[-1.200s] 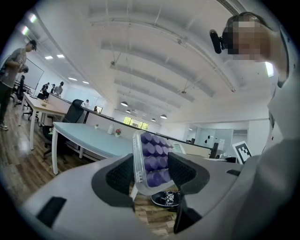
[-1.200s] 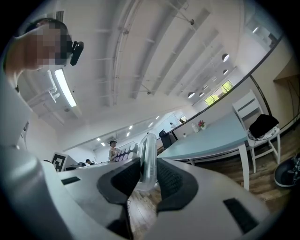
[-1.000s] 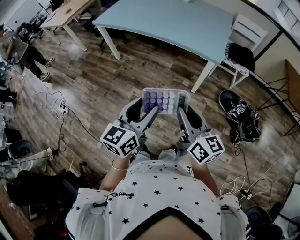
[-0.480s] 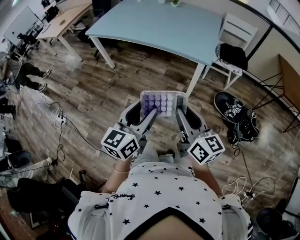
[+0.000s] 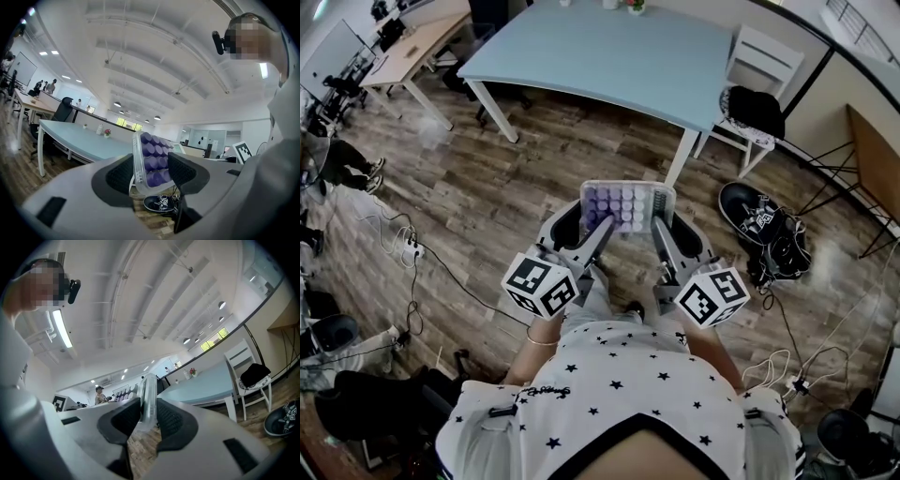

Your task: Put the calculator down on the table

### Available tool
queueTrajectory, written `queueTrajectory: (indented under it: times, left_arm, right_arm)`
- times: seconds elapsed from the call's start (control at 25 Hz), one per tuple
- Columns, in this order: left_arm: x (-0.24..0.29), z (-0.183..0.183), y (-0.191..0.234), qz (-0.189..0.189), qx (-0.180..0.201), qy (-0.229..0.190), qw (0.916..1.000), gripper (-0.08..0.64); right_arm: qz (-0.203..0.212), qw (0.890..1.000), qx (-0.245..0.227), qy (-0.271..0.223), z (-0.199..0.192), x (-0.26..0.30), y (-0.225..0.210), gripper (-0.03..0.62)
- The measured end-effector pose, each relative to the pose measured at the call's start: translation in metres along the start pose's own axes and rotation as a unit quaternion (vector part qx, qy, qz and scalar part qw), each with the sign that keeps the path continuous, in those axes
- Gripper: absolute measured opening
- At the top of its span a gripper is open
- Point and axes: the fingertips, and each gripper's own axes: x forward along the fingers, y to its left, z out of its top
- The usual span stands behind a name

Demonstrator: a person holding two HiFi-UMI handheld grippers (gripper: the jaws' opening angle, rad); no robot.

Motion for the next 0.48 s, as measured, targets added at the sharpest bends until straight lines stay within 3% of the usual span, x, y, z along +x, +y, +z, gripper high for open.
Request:
queueTrajectory:
  times: [0.48]
  left_arm:
    - [0.034,0.017,0.046,-0.024,0.001,0.006,0.9997,0.239]
  right_arm:
    - [-0.022,1.0,0.0,-0.002,0.007,0.051,-0.017,0.104]
